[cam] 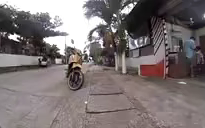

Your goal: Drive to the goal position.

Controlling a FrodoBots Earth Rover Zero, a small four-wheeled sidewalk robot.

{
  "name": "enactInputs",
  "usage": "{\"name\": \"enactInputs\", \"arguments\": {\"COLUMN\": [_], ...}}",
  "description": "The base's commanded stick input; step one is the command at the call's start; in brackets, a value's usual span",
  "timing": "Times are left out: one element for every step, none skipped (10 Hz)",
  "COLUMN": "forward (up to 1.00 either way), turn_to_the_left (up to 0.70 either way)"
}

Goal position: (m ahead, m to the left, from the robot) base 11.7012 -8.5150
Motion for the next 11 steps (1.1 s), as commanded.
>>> {"name": "enactInputs", "arguments": {"forward": [0.00, 0.00, 0.00, 0.00, 0.00, 0.00, 0.00, 0.00, 0.00, 0.00, 0.00], "turn_to_the_left": [-0.45, -0.45, -0.45, -0.45, -0.45, -0.45, -0.45, -0.45, -0.45, -0.45, -0.45]}}
